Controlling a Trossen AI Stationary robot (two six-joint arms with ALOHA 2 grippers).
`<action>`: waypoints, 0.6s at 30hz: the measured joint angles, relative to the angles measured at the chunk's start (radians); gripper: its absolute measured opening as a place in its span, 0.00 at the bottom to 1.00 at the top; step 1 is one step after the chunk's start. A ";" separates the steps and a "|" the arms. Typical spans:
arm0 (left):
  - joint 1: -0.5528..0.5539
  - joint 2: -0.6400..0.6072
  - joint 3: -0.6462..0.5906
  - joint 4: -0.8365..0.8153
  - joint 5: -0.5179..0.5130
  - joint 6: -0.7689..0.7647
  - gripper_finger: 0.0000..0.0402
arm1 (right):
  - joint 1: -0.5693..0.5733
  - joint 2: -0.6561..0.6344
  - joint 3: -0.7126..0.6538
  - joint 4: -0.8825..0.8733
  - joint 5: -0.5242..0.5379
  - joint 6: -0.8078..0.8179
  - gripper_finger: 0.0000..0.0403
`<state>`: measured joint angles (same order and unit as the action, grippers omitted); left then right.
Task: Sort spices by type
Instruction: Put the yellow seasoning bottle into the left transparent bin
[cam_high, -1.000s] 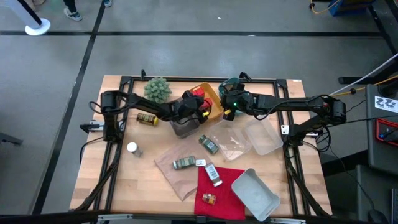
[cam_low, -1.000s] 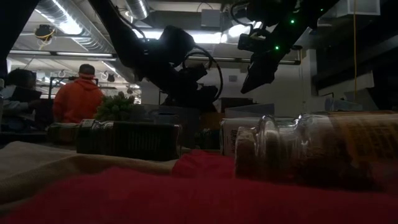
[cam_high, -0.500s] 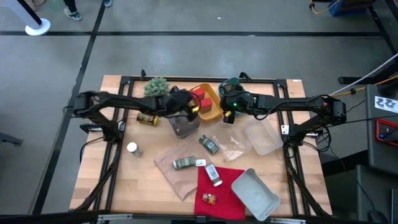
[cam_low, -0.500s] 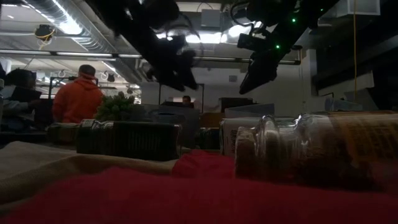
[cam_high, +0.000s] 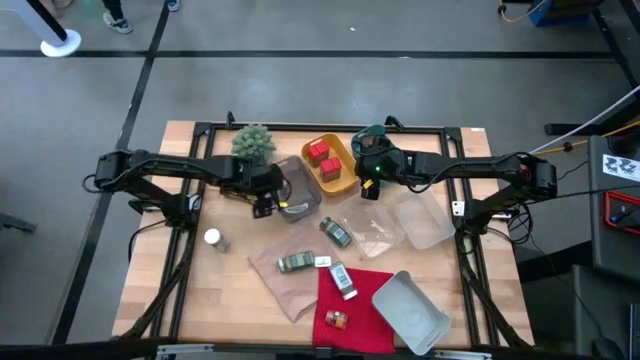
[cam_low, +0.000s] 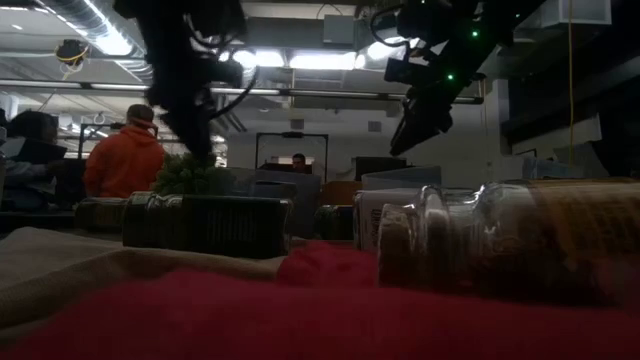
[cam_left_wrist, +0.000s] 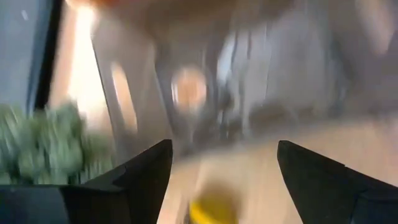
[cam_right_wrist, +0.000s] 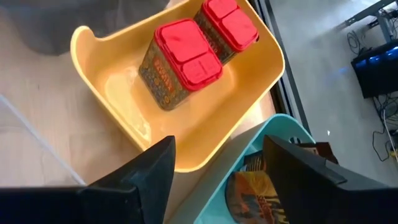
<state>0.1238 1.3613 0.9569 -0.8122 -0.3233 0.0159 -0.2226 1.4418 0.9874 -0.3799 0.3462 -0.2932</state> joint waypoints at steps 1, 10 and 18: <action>0.000 0.000 0.000 -0.041 0.000 -0.004 0.70 | 0.000 0.000 0.000 -0.004 0.000 0.000 0.60; 0.006 0.002 0.000 -0.255 -0.001 0.007 0.70 | 0.000 0.000 0.000 -0.020 0.000 0.000 0.60; 0.018 0.003 -0.001 -0.252 -0.001 0.208 0.70 | 0.000 0.000 0.000 -0.021 0.000 0.010 0.60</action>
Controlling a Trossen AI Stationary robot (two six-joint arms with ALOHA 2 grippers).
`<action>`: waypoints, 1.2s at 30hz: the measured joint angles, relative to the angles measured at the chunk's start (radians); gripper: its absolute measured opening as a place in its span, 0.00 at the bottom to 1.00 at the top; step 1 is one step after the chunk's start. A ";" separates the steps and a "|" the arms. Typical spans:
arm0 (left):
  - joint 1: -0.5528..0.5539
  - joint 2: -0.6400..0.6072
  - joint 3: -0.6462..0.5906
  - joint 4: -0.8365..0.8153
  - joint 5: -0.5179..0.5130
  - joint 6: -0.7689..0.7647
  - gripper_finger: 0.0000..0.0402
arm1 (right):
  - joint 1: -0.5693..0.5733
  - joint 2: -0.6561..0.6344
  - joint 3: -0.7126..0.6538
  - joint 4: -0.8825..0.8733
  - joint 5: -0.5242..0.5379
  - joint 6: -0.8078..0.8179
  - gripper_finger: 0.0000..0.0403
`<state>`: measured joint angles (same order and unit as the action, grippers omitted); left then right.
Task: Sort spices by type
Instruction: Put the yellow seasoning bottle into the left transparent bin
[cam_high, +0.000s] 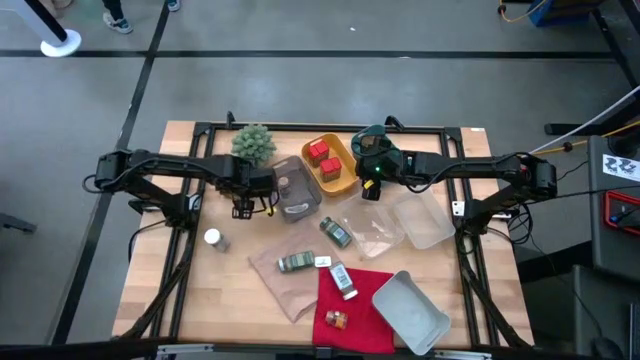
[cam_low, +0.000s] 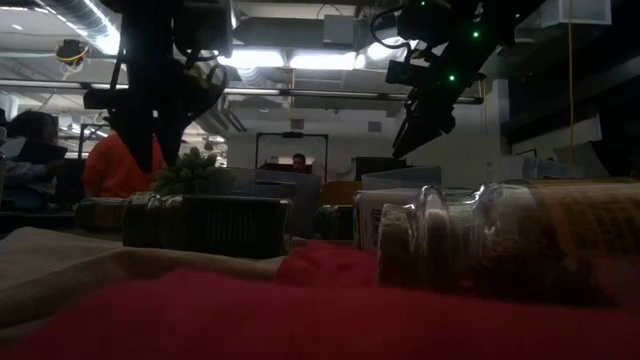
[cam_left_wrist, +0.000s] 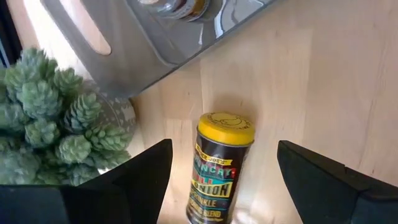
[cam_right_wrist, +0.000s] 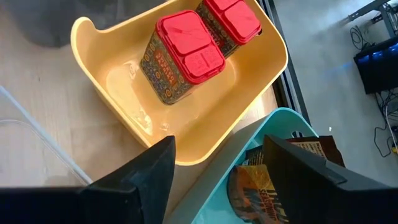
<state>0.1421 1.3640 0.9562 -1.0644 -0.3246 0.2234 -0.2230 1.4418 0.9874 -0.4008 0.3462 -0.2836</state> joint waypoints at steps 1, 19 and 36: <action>0.005 0.001 0.000 0.000 0.001 0.007 0.70 | 0.000 0.000 0.000 0.000 0.000 0.001 0.60; 0.135 0.094 -0.001 -0.004 0.079 0.097 0.70 | 0.000 0.000 0.000 -0.054 0.000 0.002 0.60; 0.195 0.272 -0.001 -0.012 0.123 0.160 0.70 | 0.000 0.000 0.000 -0.068 0.000 0.002 0.60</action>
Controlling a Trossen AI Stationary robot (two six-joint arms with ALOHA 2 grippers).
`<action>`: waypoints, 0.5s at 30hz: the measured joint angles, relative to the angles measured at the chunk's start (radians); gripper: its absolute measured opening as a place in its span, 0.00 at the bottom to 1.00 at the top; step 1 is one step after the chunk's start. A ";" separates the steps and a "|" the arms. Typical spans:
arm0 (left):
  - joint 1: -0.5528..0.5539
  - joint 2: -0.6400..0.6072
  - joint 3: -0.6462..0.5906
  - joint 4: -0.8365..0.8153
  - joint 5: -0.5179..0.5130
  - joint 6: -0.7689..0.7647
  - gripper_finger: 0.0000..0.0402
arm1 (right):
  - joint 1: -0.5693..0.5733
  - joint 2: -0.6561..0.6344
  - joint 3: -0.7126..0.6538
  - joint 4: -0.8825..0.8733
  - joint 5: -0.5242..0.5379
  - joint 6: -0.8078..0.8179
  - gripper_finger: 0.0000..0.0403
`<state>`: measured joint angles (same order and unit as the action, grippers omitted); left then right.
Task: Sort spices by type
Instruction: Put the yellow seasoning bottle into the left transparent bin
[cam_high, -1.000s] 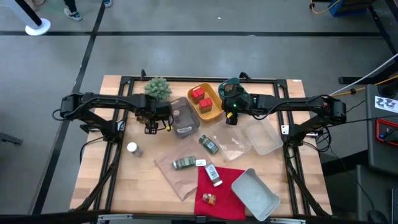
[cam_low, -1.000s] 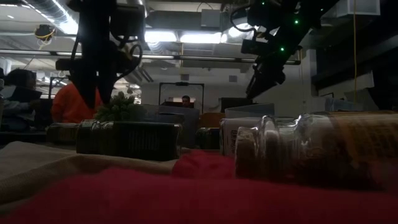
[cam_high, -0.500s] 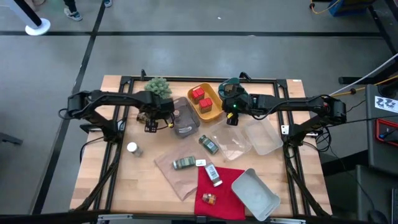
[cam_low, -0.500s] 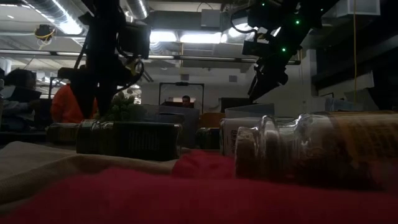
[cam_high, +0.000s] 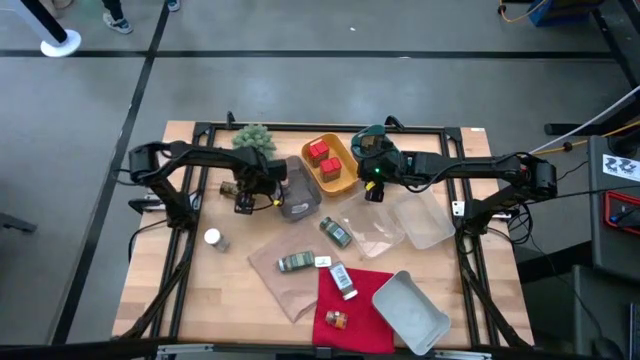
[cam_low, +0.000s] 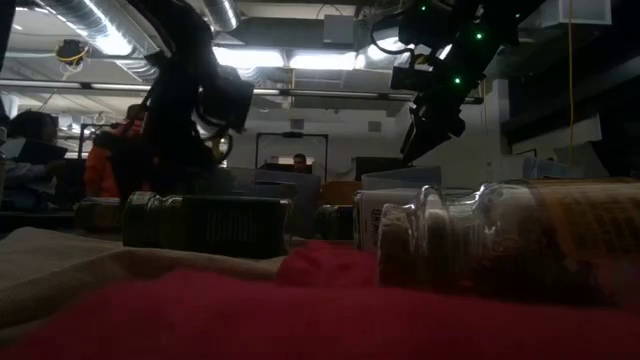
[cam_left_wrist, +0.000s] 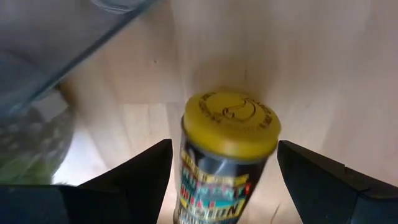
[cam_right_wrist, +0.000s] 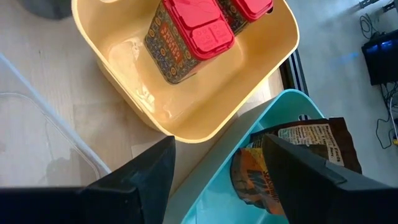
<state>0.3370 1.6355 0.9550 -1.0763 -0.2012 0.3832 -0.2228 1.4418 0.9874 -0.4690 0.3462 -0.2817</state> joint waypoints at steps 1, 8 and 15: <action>0.000 0.014 0.000 0.001 0.000 0.000 0.70 | 0.000 0.000 0.000 0.000 0.000 0.000 0.60; 0.000 0.103 0.000 0.026 0.000 0.004 0.70 | 0.000 0.000 0.000 0.000 0.000 0.000 0.60; 0.000 0.129 0.000 0.023 -0.001 0.025 0.57 | 0.000 0.000 0.000 0.000 0.000 0.000 0.60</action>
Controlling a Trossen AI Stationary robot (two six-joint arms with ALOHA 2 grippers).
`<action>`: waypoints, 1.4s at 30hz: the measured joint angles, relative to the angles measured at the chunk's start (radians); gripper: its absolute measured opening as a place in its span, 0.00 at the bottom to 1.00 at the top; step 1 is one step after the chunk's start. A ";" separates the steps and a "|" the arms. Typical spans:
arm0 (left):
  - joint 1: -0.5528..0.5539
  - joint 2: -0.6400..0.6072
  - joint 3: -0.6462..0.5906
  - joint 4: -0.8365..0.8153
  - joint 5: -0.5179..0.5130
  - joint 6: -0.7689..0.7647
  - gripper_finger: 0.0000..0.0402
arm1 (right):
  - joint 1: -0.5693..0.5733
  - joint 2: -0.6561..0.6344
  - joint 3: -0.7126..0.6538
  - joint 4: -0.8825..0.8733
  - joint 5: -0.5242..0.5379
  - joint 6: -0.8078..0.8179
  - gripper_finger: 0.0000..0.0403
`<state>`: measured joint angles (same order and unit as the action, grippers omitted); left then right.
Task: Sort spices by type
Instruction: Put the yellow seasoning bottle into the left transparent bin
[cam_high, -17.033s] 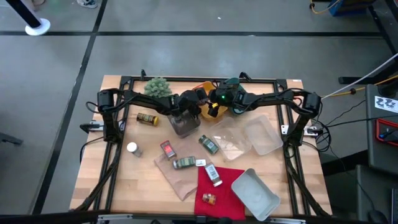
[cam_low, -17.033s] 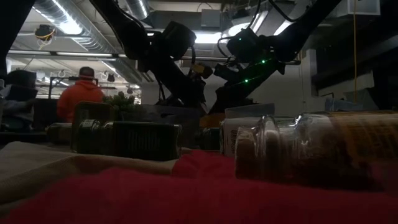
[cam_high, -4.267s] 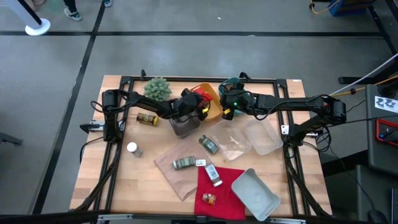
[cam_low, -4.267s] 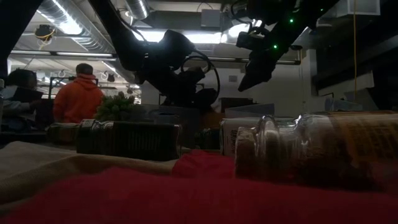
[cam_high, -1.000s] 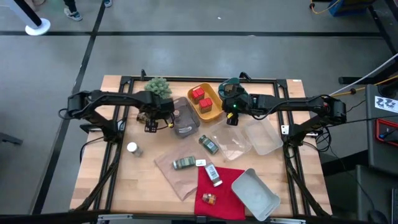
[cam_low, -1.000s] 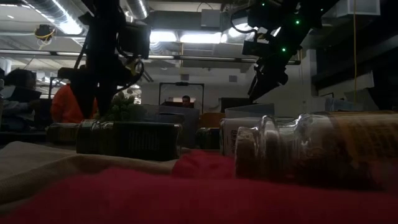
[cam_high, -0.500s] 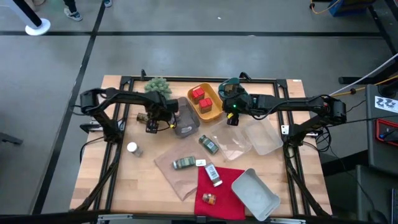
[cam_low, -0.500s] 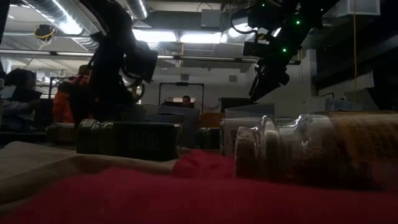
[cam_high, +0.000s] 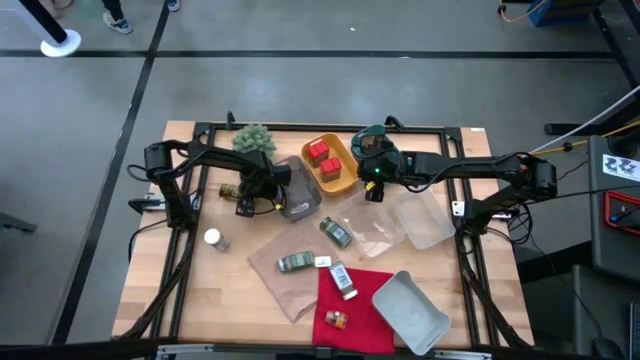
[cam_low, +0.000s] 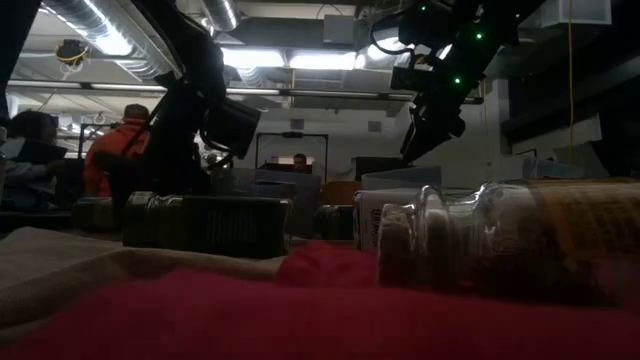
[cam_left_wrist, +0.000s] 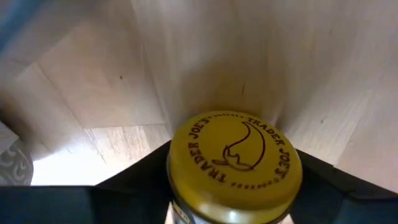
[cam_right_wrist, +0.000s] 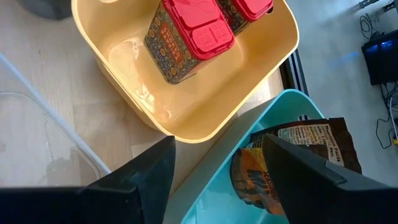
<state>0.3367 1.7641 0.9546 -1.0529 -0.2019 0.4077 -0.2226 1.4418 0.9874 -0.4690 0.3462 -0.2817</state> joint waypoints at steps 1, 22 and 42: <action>0.000 0.000 0.000 -0.002 0.001 -0.004 0.55 | 0.000 0.000 0.000 0.000 0.000 0.000 0.60; -0.003 0.000 0.000 -0.087 0.001 -0.148 0.53 | 0.000 0.000 0.000 -0.001 0.000 -0.001 0.60; -0.050 -0.123 0.072 -0.077 0.024 -0.192 0.54 | 0.000 0.000 0.000 -0.001 0.002 -0.002 0.60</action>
<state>0.2871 1.6407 1.0271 -1.1297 -0.1783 0.2158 -0.2226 1.4418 0.9874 -0.4698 0.3481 -0.2832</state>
